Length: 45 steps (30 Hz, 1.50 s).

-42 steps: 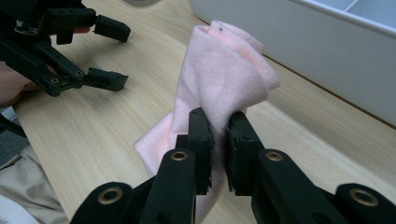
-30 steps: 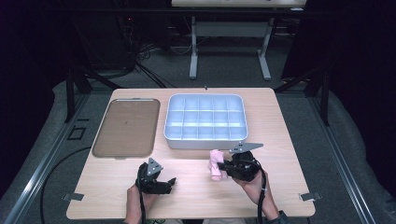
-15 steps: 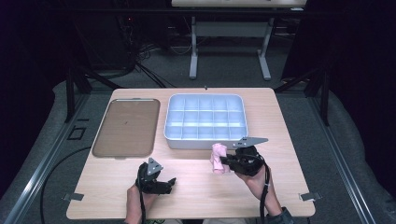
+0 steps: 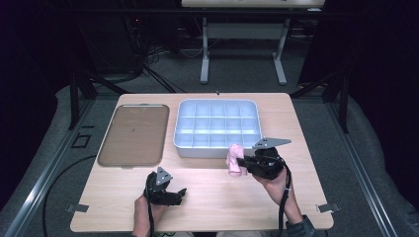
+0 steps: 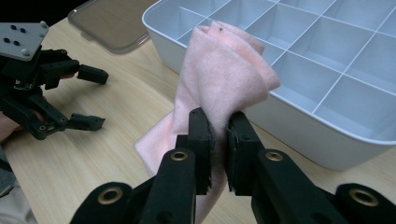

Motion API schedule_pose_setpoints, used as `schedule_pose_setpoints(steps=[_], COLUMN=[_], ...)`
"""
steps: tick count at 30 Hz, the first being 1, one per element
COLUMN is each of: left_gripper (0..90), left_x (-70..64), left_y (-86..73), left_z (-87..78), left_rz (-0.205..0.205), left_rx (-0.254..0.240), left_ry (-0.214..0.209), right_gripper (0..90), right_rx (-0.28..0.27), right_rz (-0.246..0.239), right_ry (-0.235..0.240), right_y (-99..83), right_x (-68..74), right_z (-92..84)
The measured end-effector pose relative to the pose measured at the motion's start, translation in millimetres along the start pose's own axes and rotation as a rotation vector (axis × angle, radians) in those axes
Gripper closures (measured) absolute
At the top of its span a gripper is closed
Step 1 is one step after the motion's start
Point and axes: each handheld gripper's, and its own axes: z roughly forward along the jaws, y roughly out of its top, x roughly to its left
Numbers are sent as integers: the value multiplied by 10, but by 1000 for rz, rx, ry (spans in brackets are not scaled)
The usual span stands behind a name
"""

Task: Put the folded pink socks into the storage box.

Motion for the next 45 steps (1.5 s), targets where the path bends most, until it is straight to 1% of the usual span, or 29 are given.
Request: schedule_pose_setpoints(steps=[5, 8, 10, 12, 13, 14, 16, 19, 20, 23, 27, 32, 37, 38, 39, 45], left_gripper=[98, 98, 98, 98, 98, 98, 98, 98, 98, 98, 98, 98, 98, 98, 98, 98], left_x=[-2, -6, -9, -1, -1, -2, 2, 2, 2, 1, 0, 0, -1, 0, -1, 0], left_y=[-1, -1, -1, -1, -1, -1, 1, 1, 1, 0, 0, 0, 0, 0, 0, 0], left_z=[1, -2, -2, 2, 2, 1, 1, 1, 0, 1, 0, 1, 1, 0, 0, 1], left_rz=[0, 3, 3, -1, 0, 0, 0, 0, 0, -1, 0, -1, 0, 0, -1, -1], left_rx=[-2, -1, -2, -2, -2, -2, 0, 0, 0, -1, 0, 0, -1, 0, 0, -1], left_ry=[2, 4, 5, 1, 1, 2, -1, -1, 1, 1, 1, -2, -1, -2, -2, -2], right_gripper=[822, 822, 822, 822, 822, 822, 822, 822, 822, 822, 822, 822, 822, 822, 822, 822], right_rx=[-3, -28, -31, -31, -26, -34, -32, -41, -34, -42, -42, -40, -33, -24, -31, -24], right_rz=[-2, -6, -13, -12, -16, -6, 11, 27, 25, 35, 38, 47, 47, 38, 41, 35], right_ry=[-10, -20, -32, -42, -46, -48, -47, -49, -53, -61, -70, -80, -93, -93, -99, -116], right_y=[52, 150, 203, 230, 237, 238, 245, 265, 280, 330, 389, 439, 498, 514, 524, 581], right_x=[-20, -34, -52, -79, -103, -123, -173, -208, -225, -274, -336, -388, -424, -433, -433, -479], right_z=[-32, -106, -154, -166, -165, -151, -133, -121, -127, -128, -124, -72, -42, -41, -34, -19])
